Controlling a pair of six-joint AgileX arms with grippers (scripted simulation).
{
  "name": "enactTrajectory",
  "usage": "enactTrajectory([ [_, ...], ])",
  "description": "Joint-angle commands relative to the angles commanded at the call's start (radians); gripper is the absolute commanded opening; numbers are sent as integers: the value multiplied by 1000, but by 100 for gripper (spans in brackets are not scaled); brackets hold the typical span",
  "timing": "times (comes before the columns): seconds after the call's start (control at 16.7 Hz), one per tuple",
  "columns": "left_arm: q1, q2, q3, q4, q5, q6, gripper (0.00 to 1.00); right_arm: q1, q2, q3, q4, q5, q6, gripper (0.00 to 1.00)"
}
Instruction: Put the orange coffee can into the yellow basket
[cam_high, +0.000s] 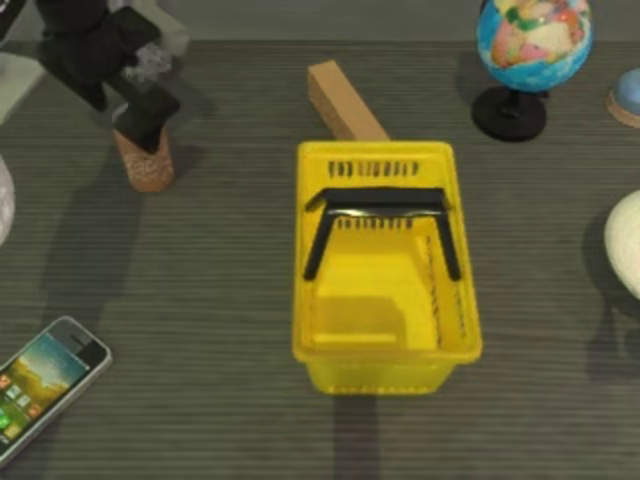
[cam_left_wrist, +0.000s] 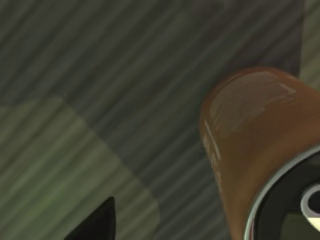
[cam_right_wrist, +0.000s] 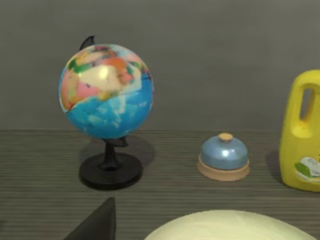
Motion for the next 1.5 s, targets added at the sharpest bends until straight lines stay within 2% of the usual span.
enactTrajectory([
  [0.3, -5, -22, -176, 149, -1, -5, 100, 0, 0, 0, 0, 0, 0, 100],
  [0.6, -5, -24, -190, 163, -1, -6, 100, 0, 0, 0, 0, 0, 0, 100],
  [1.38, -5, -24, -190, 163, -1, -6, 2, 0, 0, 0, 0, 0, 0, 100],
  [1.5, -5, -24, -190, 163, -1, -6, 0, 0, 0, 0, 0, 0, 0, 100],
])
